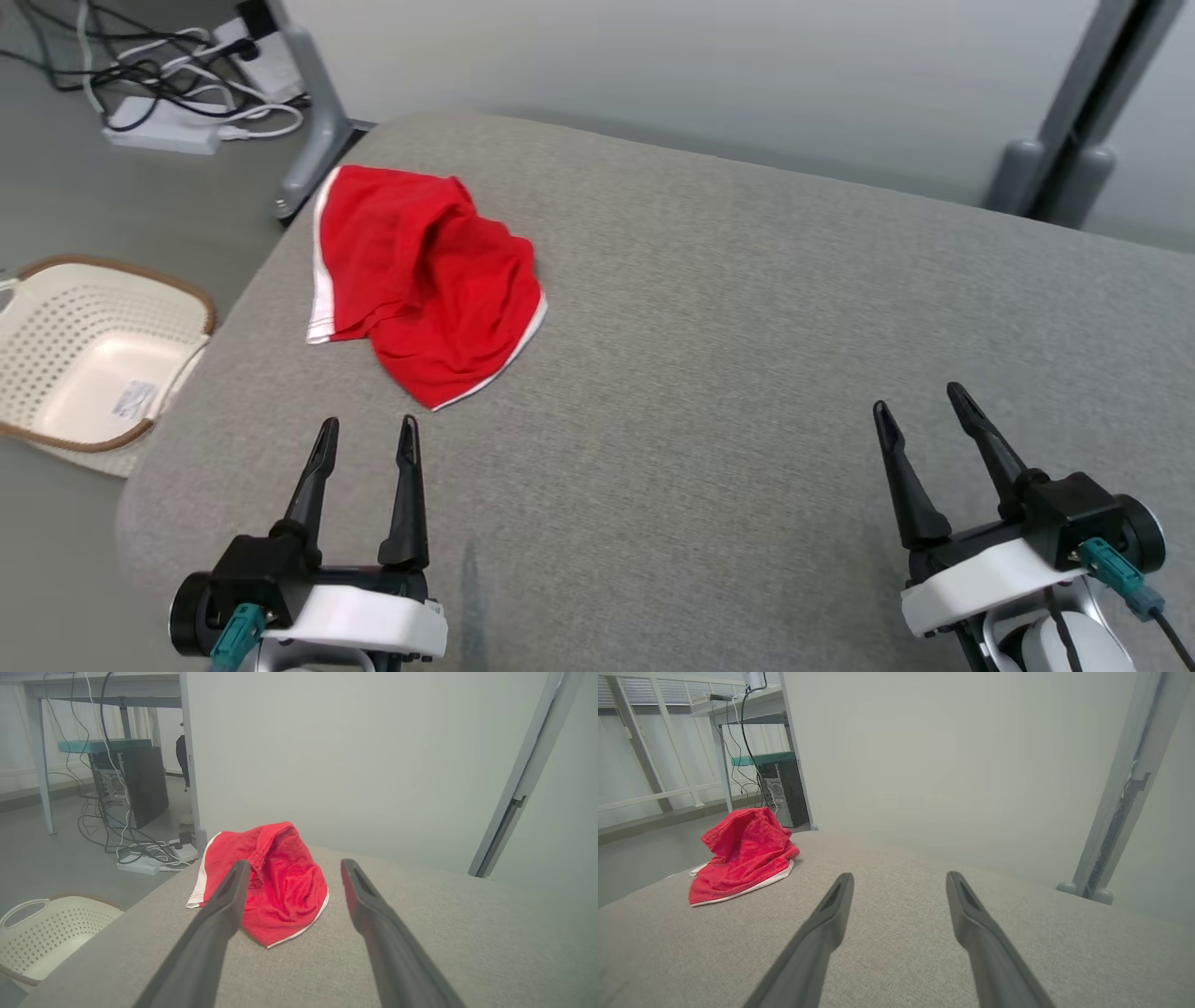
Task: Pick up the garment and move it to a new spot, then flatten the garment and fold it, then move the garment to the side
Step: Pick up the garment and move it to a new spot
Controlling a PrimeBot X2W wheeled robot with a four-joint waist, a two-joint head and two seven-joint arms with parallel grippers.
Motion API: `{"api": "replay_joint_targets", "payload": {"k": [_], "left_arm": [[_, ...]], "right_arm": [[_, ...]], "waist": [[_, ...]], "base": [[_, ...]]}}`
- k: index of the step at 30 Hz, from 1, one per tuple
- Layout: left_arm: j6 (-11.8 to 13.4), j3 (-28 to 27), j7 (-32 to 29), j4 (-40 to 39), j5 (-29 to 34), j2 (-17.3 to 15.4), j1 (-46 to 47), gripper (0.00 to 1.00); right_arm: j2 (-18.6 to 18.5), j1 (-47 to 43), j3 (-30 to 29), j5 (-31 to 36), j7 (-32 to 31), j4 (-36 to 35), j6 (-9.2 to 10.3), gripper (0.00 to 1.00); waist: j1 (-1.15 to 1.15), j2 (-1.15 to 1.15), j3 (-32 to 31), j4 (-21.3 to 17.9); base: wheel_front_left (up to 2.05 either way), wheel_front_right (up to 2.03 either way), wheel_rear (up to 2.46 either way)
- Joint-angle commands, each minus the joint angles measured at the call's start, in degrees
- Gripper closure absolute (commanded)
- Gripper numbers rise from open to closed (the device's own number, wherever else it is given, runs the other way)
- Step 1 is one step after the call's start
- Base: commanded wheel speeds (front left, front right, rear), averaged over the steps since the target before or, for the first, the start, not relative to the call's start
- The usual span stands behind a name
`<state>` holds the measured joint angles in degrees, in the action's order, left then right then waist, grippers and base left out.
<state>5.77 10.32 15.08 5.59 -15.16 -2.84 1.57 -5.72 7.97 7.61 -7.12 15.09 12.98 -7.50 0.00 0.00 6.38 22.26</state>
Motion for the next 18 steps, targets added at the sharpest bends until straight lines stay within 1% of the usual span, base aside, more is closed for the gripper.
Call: {"api": "replay_joint_targets", "payload": {"k": [1, 8, 12, 16, 18], "left_arm": [[-0.1, -0.4, 0.1, -0.4, 0.2, -0.2, -0.5, 0.00], [-0.1, -0.5, 0.1, -0.6, 0.5, -0.2, -1.2, 0.00], [0.3, -1.3, 0.1, -0.8, 0.3, -0.2, -1.2, 0.00], [0.9, -3.6, 0.1, -1.5, 0.0, -0.2, 0.3, 0.00], [0.4, -4.6, 0.1, -0.3, -0.6, -0.1, 1.0, 0.00]], "right_arm": [[-0.1, -0.1, 0.3, -0.1, 0.1, 0.2, 0.02, 0.00], [-0.1, 0.0, 0.9, -0.2, 0.1, 0.9, 0.02, 0.00], [-0.2, 0.6, 1.6, -0.4, 0.1, 1.2, 0.02, 0.00], [-0.7, 1.2, 1.9, -0.5, 0.1, 0.8, 0.02, 0.00], [-1.1, 1.7, 2.2, -0.4, 0.1, 0.2, 0.02, 0.00]], "waist": [[0.00, 0.00, -0.6, 2.2], [0.00, 0.00, -0.8, 3.4], [0.00, 0.00, -0.6, 2.3], [0.00, 0.00, 0.5, 1.1], [0.00, 0.00, 1.8, 0.3]], "base": [[0.00, 0.00, 0.00], [0.00, 0.00, 0.00], [0.00, 0.00, 0.00], [0.00, 0.00, 0.00], [0.00, 0.00, 0.00]]}}
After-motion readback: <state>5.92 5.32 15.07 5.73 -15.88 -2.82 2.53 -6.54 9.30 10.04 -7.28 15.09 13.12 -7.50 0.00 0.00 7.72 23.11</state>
